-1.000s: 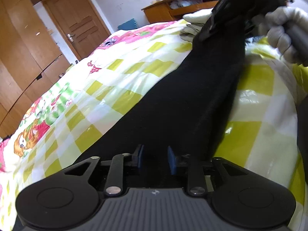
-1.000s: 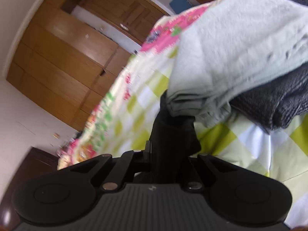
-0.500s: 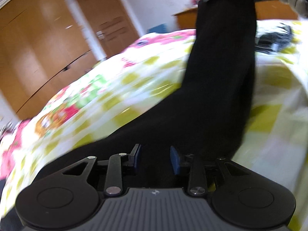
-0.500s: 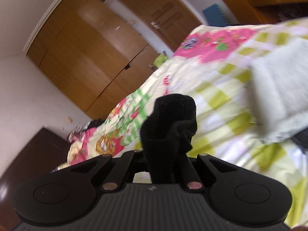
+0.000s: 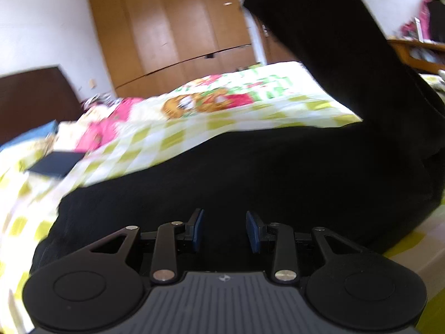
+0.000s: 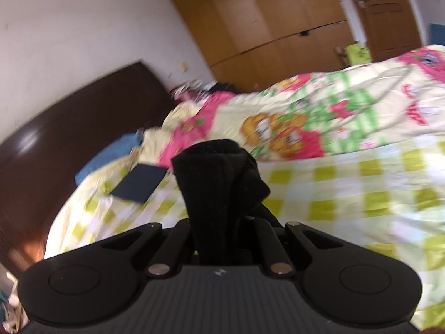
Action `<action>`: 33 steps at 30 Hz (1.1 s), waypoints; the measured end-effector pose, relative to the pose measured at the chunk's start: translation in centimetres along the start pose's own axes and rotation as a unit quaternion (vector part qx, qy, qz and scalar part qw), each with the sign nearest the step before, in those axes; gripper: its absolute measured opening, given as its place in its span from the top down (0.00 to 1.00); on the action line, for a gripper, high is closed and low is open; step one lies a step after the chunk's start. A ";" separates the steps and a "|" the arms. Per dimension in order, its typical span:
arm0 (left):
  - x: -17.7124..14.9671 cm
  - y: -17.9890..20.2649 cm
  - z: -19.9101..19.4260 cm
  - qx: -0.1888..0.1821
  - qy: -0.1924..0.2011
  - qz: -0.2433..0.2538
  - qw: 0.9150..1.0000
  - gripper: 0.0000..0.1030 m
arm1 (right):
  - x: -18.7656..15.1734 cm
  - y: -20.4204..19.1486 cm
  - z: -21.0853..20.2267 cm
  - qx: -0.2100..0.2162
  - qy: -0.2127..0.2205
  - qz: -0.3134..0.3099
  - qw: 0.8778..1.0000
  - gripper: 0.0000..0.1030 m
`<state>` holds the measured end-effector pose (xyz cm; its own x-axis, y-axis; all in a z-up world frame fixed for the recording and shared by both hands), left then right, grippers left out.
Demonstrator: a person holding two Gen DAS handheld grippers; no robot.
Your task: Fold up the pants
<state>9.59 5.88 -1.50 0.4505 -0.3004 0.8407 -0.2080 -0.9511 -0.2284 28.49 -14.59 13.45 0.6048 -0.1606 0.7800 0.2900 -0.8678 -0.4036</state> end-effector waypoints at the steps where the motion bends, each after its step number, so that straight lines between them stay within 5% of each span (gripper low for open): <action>1: -0.4 -0.6 0.0 0.007 -0.003 -0.005 1.000 0.54 | -0.5 -1.4 1.9 -0.002 -0.013 -0.018 1.000 0.93; 7: -2.4 -3.9 -0.7 0.032 -0.011 -0.061 0.998 0.53 | -5.0 -9.4 9.7 0.010 -0.088 -0.106 0.990 0.93; 16: -3.9 -6.5 -1.4 0.030 -0.012 -0.117 0.993 0.48 | -12.3 -17.7 16.5 -0.009 -0.163 -0.261 0.951 0.93; 22: -4.6 -7.8 -0.5 0.012 -0.027 -0.173 0.984 0.48 | -14.0 -20.6 16.4 -0.022 -0.136 -0.351 0.926 0.93; 27: -4.4 -8.0 0.7 0.005 -0.036 -0.172 0.984 0.49 | -12.2 -21.8 16.4 -0.028 -0.110 -0.339 0.934 0.93; 33: -4.5 -8.6 1.0 -0.002 -0.035 -0.180 0.983 0.49 | -14.7 -24.2 18.3 -0.017 -0.134 -0.371 0.919 0.93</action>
Point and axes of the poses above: each gripper's, at about its wrist camera, not at the fingertips, and z roughly the way its jaws point, y to its right, x to its top, the point moved 1 cm from there along z, roughly the way its jaws point
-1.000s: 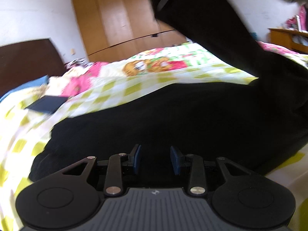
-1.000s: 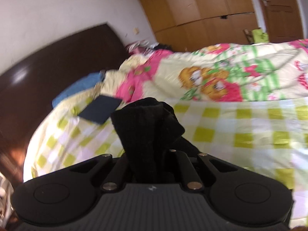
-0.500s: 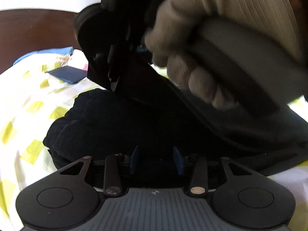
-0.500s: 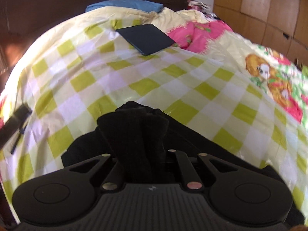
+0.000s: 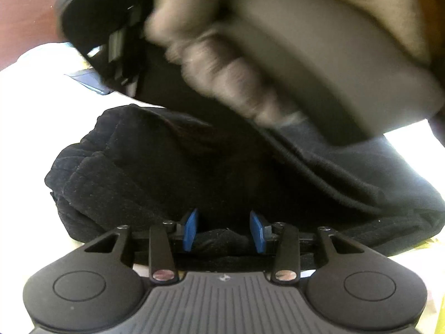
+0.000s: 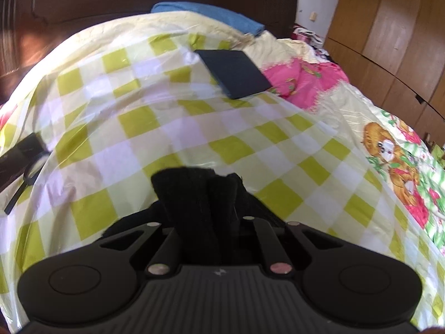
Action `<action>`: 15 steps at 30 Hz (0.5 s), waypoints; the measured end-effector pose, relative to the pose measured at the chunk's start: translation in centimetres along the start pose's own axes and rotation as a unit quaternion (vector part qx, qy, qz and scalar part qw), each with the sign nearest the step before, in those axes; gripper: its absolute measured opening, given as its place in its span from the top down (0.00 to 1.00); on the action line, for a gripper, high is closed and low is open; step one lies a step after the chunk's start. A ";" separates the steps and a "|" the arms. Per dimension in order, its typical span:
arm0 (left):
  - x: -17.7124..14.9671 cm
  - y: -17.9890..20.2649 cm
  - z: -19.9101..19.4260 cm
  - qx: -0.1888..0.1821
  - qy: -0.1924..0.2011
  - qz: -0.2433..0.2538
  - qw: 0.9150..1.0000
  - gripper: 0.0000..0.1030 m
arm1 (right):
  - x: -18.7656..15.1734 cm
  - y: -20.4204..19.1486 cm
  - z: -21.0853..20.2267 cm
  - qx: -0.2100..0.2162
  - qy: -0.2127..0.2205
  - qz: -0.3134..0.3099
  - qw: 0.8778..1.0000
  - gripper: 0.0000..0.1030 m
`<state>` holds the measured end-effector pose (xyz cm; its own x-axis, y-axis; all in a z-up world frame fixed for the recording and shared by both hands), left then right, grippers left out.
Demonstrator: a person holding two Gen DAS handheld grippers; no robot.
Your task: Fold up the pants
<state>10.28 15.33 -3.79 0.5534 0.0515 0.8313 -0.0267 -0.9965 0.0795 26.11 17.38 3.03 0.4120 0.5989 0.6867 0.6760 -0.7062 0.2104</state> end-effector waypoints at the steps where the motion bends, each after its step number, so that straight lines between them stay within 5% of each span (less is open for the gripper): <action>1: -0.2 -0.4 0.1 -0.001 0.000 0.000 1.000 0.49 | 0.1 -0.5 0.3 0.005 -0.001 -0.001 1.000 0.93; 8: -0.4 -0.9 0.4 -0.001 -0.002 0.000 1.000 0.49 | 0.2 -3.1 1.4 0.038 0.003 -0.035 0.999 0.93; 11: -0.5 -0.9 0.6 -0.003 -0.002 0.000 1.000 0.49 | -0.4 -3.4 2.9 0.070 -0.035 -0.031 0.996 0.83; 15: -0.5 -0.9 0.5 -0.002 0.000 0.002 1.000 0.49 | -0.5 -2.9 1.4 0.102 -0.027 -0.011 0.994 0.74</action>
Point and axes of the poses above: each gripper's, at about its wrist camera, not at the fingertips, and z roughly the way its jaws point, y to its right, x to its top, the point moved 1 cm from there along z, roughly the way its jaws point
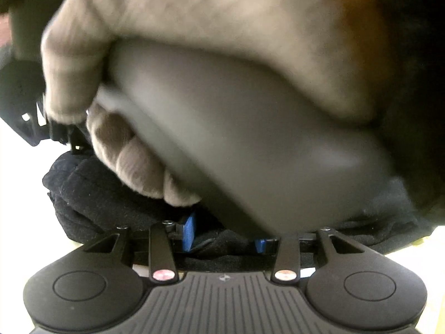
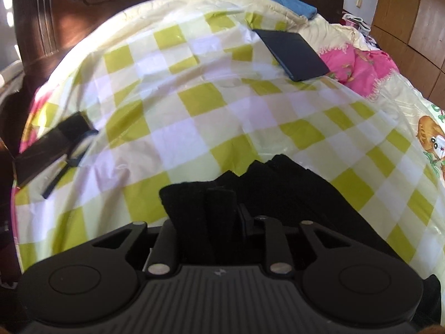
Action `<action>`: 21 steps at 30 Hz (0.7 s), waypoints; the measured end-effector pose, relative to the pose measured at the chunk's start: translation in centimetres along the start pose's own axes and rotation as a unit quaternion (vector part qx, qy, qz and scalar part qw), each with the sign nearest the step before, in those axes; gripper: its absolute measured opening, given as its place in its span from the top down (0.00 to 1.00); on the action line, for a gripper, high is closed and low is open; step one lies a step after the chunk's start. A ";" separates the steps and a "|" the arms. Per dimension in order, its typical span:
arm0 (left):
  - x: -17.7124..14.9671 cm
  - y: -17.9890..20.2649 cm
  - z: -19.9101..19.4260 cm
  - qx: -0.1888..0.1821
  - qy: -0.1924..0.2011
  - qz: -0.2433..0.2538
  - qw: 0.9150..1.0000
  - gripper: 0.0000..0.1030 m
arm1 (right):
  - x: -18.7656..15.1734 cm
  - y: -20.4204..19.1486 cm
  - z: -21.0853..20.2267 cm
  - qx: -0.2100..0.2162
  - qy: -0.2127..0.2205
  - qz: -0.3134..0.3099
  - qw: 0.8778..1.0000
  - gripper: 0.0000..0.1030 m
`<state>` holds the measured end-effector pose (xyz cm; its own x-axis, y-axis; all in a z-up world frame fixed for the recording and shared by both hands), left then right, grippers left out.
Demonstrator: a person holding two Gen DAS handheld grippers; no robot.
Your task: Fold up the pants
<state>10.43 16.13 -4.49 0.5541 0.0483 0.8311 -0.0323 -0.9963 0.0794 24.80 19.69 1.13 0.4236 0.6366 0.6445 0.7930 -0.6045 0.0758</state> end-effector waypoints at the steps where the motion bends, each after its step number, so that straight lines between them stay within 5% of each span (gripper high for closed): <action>1: 0.0 0.0 -0.1 -0.001 0.001 -0.002 1.000 0.48 | 0.0 0.2 -1.0 0.011 0.006 0.007 1.000 0.71; 7: -0.1 -1.1 -0.6 -0.009 0.008 -0.024 1.000 0.45 | -2.6 4.6 -9.0 0.047 0.049 0.065 0.996 0.56; 12: -0.5 -2.1 -2.3 0.003 0.022 -0.041 0.999 0.45 | -8.7 12.4 -14.0 -0.080 0.041 0.145 0.985 0.53; 17: -0.9 -3.6 -3.4 0.007 0.025 -0.075 0.997 0.45 | -17.5 21.4 -16.3 -0.187 0.003 0.287 0.940 0.51; 21: -0.3 -3.4 -2.9 0.028 0.007 -0.058 0.998 0.45 | -23.0 25.0 -16.5 -0.120 0.010 0.429 0.895 0.49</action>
Point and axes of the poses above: each gripper's, at about its wrist camera, not at the fingertips, and z roughly the way its jaws point, y to its right, x to its top, the point moved 1 cm from there along z, roughly the way its jaws point
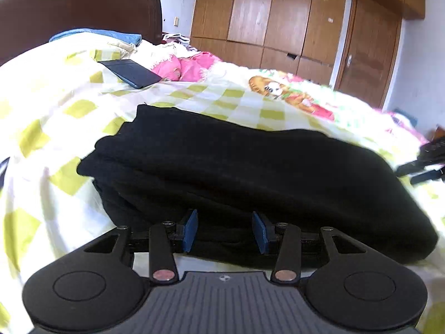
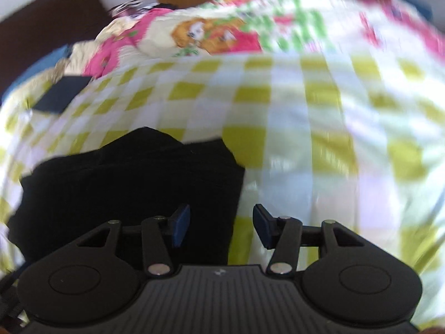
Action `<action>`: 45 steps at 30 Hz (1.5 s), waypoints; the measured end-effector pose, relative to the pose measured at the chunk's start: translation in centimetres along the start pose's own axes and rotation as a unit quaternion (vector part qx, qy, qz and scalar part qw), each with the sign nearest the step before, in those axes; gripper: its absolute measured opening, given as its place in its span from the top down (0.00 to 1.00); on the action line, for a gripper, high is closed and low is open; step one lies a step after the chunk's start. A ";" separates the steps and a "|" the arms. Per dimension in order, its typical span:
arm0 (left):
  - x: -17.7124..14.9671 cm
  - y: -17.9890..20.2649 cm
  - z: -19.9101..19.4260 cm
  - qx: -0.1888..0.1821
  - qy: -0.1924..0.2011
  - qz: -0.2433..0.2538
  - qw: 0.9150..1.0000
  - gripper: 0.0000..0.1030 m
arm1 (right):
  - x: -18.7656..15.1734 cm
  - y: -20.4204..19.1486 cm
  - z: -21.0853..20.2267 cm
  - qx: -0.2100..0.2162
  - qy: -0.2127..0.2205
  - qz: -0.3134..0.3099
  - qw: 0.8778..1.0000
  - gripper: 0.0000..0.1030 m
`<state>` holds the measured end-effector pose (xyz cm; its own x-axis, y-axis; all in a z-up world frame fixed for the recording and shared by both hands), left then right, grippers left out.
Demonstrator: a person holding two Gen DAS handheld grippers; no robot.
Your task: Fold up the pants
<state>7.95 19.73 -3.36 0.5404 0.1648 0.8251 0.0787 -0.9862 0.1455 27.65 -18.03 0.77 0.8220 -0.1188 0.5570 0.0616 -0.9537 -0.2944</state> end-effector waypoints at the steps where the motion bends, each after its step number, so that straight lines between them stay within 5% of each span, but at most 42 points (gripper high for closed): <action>1: 0.1 0.2 0.1 0.003 -0.004 0.008 1.000 0.45 | -0.2 0.7 0.3 0.025 -0.006 0.022 0.999 0.49; 2: 0.4 0.5 0.1 0.008 -0.007 0.017 1.000 0.45 | -0.4 0.9 0.6 0.052 -0.009 0.031 0.998 0.49; 4: 0.6 1.1 0.3 0.020 -0.011 0.041 0.999 0.45 | -0.6 0.4 1.7 0.082 -0.019 0.027 0.996 0.29; 8: 0.9 2.2 0.9 0.038 -0.026 0.075 0.996 0.45 | -1.2 0.5 4.1 0.110 -0.053 0.037 0.992 0.23; 9: 0.9 2.4 1.1 0.039 -0.029 0.076 0.996 0.44 | -1.2 0.6 4.4 0.119 -0.053 0.048 0.990 0.26; 12: 1.2 2.9 1.6 0.047 -0.038 0.083 0.995 0.45 | -1.0 1.5 4.6 0.171 -0.063 0.096 0.979 0.76; 14: 1.3 4.0 1.7 0.057 -0.046 0.104 0.992 0.47 | -0.8 3.1 3.7 0.220 -0.061 0.129 0.965 0.84; 16: 1.5 5.1 1.7 0.053 -0.053 0.121 0.990 0.48 | -0.9 4.3 2.0 0.231 -0.053 0.119 0.964 0.86; 20: 0.7 9.6 1.0 -0.016 -0.075 0.148 0.986 0.48 | -2.3 8.3 -1.7 0.212 -0.045 0.116 0.969 0.87; 25: -1.2 16.4 -0.1 -0.102 -0.074 0.207 0.970 0.44 | -3.2 15.6 -5.6 0.124 -0.023 0.148 0.981 0.81; 28: -1.4 18.4 -1.5 -0.121 -0.062 0.243 0.960 0.43 | -2.4 16.9 -7.6 0.068 -0.015 0.111 0.991 0.69; 31: -1.0 18.4 -2.5 -0.116 -0.052 0.250 0.960 0.43 | -2.4 16.8 -10.1 0.027 0.022 0.074 0.997 0.66; 34: -0.6 17.3 -2.8 -0.093 -0.046 0.248 0.963 0.43 | -2.9 15.3 -12.2 0.011 0.057 0.042 0.997 0.66; 39: 0.3 13.8 -2.7 -0.041 -0.042 0.227 0.972 0.43 | -3.3 6.9 -12.2 0.078 0.071 -0.122 0.987 0.56; 41: 0.8 12.5 -2.4 -0.026 -0.036 0.218 0.975 0.43 | -3.8 1.8 -10.1 0.117 0.049 -0.200 0.971 0.56; 45: 1.2 11.3 -1.7 -0.026 -0.030 0.228 0.973 0.43 | -5.7 -6.1 -6.3 0.124 0.029 -0.341 0.931 0.56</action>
<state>8.06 8.78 0.16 0.5566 -0.2921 0.7777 -0.2227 -0.9544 -0.1990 19.07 -13.27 4.25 0.5110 0.4699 0.7198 0.6939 -0.7197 -0.0228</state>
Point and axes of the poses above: each gripper's, at about its wrist camera, not at the fingertips, and z roughly the way its jaws point, y to its right, x to its top, the point moved 1 cm from there along z, roughly the way its jaws point
